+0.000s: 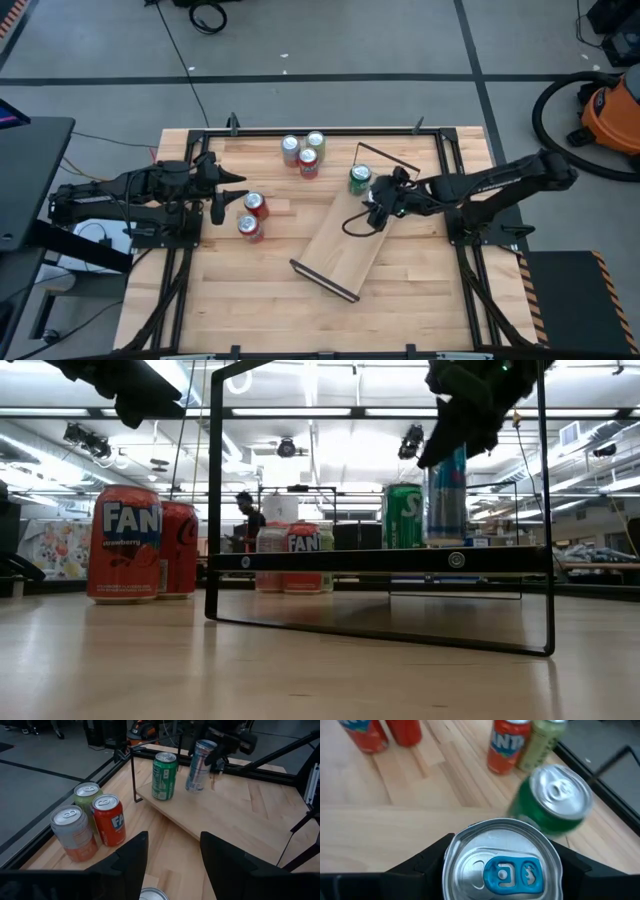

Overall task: Place canned beverage on shelf
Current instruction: Put the blue soda can on the shelf

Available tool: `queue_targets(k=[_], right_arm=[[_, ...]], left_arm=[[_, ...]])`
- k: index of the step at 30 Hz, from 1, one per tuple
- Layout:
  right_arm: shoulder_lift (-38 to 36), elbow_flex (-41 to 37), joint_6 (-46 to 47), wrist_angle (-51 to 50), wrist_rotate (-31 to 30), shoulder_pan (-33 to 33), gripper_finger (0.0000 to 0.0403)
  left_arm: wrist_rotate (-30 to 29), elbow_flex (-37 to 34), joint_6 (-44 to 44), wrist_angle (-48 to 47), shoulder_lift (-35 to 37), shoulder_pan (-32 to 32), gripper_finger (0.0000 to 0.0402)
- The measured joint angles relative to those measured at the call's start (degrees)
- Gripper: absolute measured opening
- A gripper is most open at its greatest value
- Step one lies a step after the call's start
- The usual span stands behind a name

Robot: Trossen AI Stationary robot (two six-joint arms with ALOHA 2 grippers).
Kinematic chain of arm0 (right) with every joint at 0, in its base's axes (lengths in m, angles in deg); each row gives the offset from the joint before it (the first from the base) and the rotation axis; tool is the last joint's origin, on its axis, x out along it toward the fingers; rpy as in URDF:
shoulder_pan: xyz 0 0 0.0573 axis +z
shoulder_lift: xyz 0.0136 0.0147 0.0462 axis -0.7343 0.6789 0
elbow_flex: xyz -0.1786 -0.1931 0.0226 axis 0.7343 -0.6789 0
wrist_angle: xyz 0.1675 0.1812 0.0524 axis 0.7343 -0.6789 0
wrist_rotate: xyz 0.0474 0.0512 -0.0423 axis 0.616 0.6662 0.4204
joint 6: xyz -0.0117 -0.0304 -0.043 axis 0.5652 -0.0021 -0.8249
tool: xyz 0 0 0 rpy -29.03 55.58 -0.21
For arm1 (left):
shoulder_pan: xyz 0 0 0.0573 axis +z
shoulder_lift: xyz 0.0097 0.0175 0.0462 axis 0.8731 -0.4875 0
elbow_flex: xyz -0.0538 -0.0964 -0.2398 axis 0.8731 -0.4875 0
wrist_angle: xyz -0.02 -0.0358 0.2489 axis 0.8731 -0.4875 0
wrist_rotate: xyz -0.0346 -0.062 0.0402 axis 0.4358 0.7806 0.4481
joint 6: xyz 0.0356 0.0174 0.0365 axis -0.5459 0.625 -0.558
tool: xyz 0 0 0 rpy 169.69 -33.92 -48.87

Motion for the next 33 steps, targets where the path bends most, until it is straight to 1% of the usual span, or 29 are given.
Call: queue_targets(k=[6,15,21,33], right_arm=[[-3.00,-2.79,-0.42,-0.61,3.54,-4.19,0.0250],[-2.91,-5.13,-3.41,-0.34,6.22,-9.38,0.0250],[-3.94,-5.19,-5.11,-1.11,8.03,-10.51,0.0250],[-6.46,-5.86,-5.18,-1.86,7.91,-10.44,0.0250]], left_arm=[[-0.02,0.00,0.00,0.28,0.00,-0.01,0.0192],[-0.02,0.00,-0.01,0.66,0.00,0.00,0.0192],[-0.02,0.00,-0.02,0.42,-0.01,-0.01,0.0192],[-0.02,0.00,-0.02,0.33,-0.02,-0.01,0.0192]])
